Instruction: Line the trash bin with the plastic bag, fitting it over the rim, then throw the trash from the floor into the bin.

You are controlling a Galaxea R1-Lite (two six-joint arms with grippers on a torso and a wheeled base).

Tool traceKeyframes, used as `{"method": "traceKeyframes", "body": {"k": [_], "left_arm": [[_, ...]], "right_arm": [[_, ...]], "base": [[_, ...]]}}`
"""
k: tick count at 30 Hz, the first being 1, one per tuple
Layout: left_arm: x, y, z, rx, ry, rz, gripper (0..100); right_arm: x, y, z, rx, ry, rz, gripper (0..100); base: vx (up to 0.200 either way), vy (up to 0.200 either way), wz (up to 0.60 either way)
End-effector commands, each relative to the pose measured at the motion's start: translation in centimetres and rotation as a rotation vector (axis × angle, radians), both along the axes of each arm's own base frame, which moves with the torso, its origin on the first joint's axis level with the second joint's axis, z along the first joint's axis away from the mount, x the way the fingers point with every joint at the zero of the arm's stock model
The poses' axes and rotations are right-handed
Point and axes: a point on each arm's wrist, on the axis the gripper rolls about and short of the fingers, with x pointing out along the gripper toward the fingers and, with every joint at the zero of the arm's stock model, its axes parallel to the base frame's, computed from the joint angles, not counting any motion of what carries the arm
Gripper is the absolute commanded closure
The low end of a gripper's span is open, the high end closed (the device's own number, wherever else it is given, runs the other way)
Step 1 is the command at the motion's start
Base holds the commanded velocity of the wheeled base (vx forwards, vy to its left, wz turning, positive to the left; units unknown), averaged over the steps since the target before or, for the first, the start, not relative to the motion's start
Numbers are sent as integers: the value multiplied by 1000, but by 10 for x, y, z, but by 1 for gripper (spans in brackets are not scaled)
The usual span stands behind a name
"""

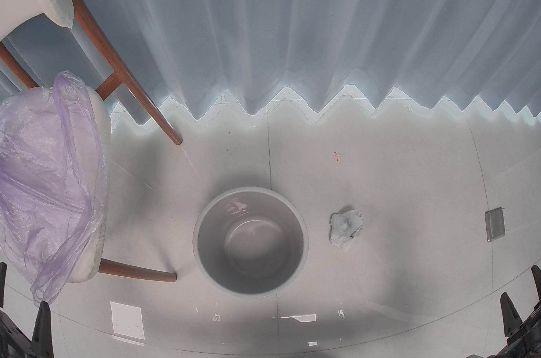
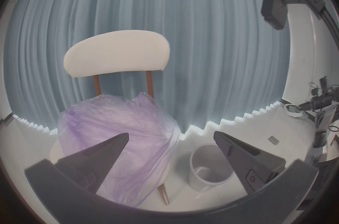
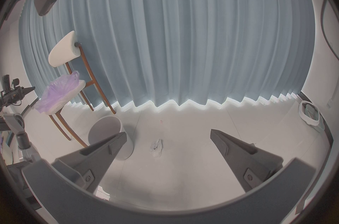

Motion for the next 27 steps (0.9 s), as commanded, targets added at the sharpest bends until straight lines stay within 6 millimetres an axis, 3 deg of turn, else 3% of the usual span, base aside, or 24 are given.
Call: {"method": "traceKeyframes", "body": {"k": [1, 3, 6, 11, 13, 27], "left_arm": [[-14, -2, 24, 21, -67, -81, 0], [-16, -2, 34, 25, -36, -97, 0], [-16, -2, 64, 22, 32, -101, 0], [0, -2, 100, 21, 74, -103, 0], [16, -2, 117, 18, 122, -107, 0], [78, -2, 139, 123, 292, -90, 0]], "right_arm": [[0, 0, -5, 0, 1, 0, 0], [0, 0, -5, 0, 1, 0, 0], [0, 0, -5, 0, -1, 1, 0], [0, 0, -5, 0, -1, 0, 0], [0, 0, -5, 0, -1, 0, 0], [0, 0, -5, 0, -1, 0, 0]], "base": [[0, 0, 0], [0, 0, 0], [0, 0, 0], [0, 0, 0], [0, 0, 0], [0, 0, 0]]}}
